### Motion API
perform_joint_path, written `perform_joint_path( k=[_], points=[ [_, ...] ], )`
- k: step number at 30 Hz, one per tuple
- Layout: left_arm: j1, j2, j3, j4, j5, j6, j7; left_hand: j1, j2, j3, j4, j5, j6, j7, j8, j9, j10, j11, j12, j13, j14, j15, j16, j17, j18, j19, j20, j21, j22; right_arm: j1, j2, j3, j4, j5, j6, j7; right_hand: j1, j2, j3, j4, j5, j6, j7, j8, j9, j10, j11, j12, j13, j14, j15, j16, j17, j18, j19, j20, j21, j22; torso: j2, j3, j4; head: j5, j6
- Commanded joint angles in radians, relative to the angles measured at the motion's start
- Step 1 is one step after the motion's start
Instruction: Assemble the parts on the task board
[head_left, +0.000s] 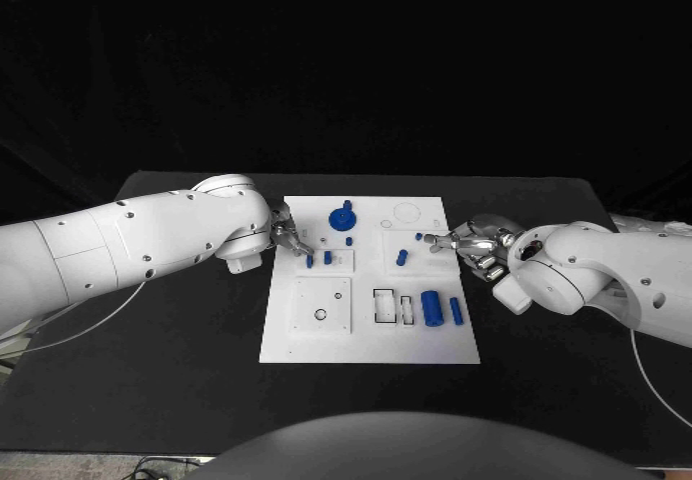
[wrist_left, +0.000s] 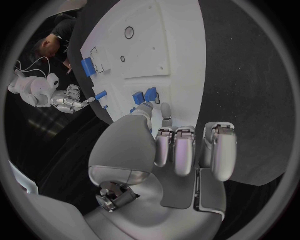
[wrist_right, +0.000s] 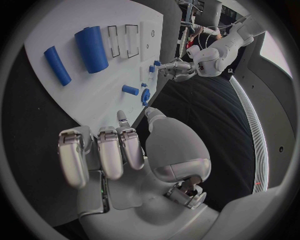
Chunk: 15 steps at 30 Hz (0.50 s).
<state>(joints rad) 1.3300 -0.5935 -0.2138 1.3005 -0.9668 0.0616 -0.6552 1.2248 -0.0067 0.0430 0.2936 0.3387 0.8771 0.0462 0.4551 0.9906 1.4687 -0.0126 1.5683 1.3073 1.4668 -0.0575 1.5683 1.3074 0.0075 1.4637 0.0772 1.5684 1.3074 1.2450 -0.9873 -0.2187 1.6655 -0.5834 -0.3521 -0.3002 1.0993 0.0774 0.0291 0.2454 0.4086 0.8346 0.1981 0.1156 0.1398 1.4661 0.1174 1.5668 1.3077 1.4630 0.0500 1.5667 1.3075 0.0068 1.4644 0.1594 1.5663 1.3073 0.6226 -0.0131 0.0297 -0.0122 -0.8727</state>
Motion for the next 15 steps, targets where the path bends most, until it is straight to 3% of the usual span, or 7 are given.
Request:
perform_joint_path(
  k=[1,15],
  points=[
    [0.0,0.0,0.0,0.003,0.004,0.018,0.003,0.011,0.003,-0.006,-0.003,-0.004,-0.001,-0.001,0.006,-0.001,0.102,-0.001,0.002,0.263,0.104,0.0,0.003,0.263,-0.007,0.107,-0.005,0.002,0.263,-0.001,0.001,0.0,0.0,-0.008,0.007,0.003,0.01,-0.001,-0.007,-0.001,0.004,-0.007,0.0,0.007,0.001,0.105,0.006,0.004,0.263,0.108,0.007,0.004,0.263,-0.007,0.106,0.006,0.004,0.263,0.0,0.0002,-0.0006,-0.001,0.0],
    [0.0,0.0,0.0,0.002,0.006,0.013,0.009,0.011,0.003,-0.006,-0.003,-0.004,-0.001,-0.001,0.006,-0.001,0.102,-0.001,0.002,0.263,0.104,0.0,0.003,0.263,-0.007,0.107,-0.005,0.002,0.263,-0.002,0.002,0.0,-0.001,-0.008,0.006,0.004,0.01,-0.001,-0.007,-0.001,0.004,-0.007,0.0,0.007,0.001,0.105,0.006,0.004,0.263,0.108,0.007,0.004,0.263,-0.007,0.106,0.006,0.004,0.263,0.0,0.0002,-0.0004,-0.001,0.0]
  ],
)
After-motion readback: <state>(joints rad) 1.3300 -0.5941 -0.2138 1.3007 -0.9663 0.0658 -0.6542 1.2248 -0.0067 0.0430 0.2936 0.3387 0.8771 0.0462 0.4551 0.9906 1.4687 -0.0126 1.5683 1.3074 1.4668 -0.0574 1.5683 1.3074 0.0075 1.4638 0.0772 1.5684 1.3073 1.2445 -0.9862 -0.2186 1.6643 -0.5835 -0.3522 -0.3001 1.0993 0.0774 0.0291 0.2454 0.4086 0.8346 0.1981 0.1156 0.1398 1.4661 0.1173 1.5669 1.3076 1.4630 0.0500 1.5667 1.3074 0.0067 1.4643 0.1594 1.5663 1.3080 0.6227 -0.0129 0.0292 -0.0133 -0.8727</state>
